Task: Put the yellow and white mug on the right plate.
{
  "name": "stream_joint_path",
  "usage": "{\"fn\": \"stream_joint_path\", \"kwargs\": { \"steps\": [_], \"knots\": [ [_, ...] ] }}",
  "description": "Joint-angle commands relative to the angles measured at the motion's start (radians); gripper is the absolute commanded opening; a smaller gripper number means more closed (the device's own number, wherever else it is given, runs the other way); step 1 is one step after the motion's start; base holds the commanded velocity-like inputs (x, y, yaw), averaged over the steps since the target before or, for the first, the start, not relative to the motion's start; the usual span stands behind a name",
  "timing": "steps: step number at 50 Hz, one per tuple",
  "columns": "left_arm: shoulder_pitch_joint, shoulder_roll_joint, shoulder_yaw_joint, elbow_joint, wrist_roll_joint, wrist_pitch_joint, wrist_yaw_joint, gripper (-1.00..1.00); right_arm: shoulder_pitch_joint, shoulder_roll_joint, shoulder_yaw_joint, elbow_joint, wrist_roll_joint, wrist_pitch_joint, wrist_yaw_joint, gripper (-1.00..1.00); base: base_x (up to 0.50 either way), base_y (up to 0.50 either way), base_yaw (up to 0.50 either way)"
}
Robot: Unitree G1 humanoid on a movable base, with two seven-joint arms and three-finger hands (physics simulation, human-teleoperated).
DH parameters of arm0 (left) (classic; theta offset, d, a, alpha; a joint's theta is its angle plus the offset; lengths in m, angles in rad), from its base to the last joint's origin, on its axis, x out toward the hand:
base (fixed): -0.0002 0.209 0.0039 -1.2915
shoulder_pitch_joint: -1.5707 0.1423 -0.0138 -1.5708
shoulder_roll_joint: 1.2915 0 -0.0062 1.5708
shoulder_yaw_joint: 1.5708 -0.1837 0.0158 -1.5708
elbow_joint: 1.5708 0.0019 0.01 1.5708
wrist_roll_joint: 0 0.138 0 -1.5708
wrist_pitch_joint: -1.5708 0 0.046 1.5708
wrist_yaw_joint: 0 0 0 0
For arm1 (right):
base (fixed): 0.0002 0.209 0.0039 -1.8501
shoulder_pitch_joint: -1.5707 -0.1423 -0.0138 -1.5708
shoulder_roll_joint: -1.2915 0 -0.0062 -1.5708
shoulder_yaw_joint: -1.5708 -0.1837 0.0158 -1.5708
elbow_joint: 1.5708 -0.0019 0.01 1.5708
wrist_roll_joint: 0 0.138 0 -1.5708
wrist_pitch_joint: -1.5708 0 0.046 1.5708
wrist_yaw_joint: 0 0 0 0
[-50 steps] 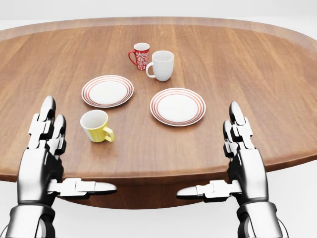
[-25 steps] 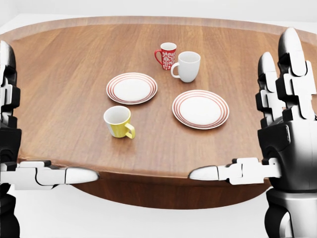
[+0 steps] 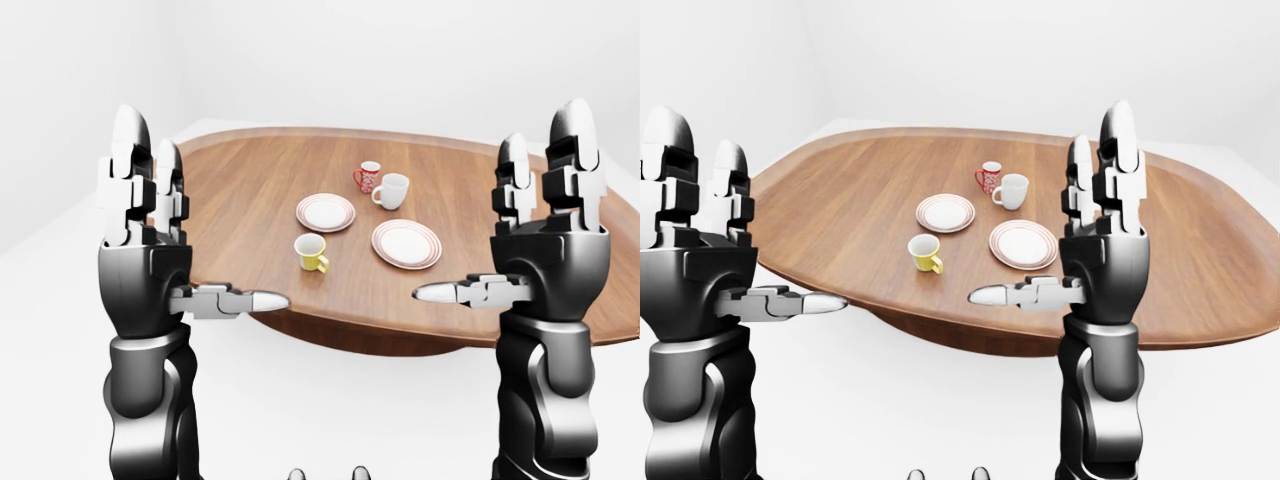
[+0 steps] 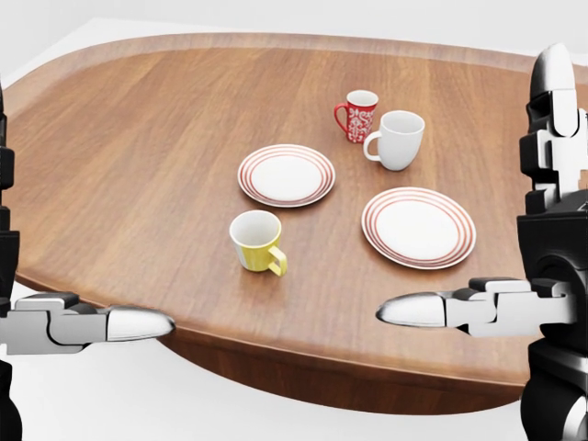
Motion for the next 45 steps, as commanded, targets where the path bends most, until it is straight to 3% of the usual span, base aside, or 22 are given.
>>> {"fn": "stream_joint_path", "kwargs": {
  "steps": [1, 31, 37, 39, 45],
  "knots": [
    [-0.002, 0.001, 0.001, -0.007, 0.0, 0.0, 0.0, 1.0, -0.005, -0.014, -0.013, -0.014, 0.057, 0.0, -0.012, 1.0, 0.49, 0.11, 0.0],
    [-0.001, -0.001, -0.003, 0.006, 0.005, 0.0, -0.001, 1.0, 0.004, -0.017, 0.01, 0.032, -0.017, 0.0, 0.005, 1.0, 0.49, 0.12, 0.0],
    [0.001, -0.002, -0.005, 0.009, 0.007, 0.0, -0.002, 1.0, 0.013, -0.008, -0.004, -0.001, 0.041, 0.0, 0.026, 1.0, 0.03, 0.01, 0.0],
    [0.0, -0.001, -0.005, -0.004, 0.007, 0.0, -0.001, 1.0, 0.026, -0.027, 0.025, 0.009, -0.015, 0.0, 0.033, 1.0, 0.0, 0.0, 0.25],
    [-0.003, -0.001, -0.002, -0.009, 0.006, 0.0, -0.002, 1.0, 0.01, 0.003, 0.008, 0.018, 0.002, 0.0, 0.016, 1.0, 0.0, 0.0, 0.33]
  ]
}}
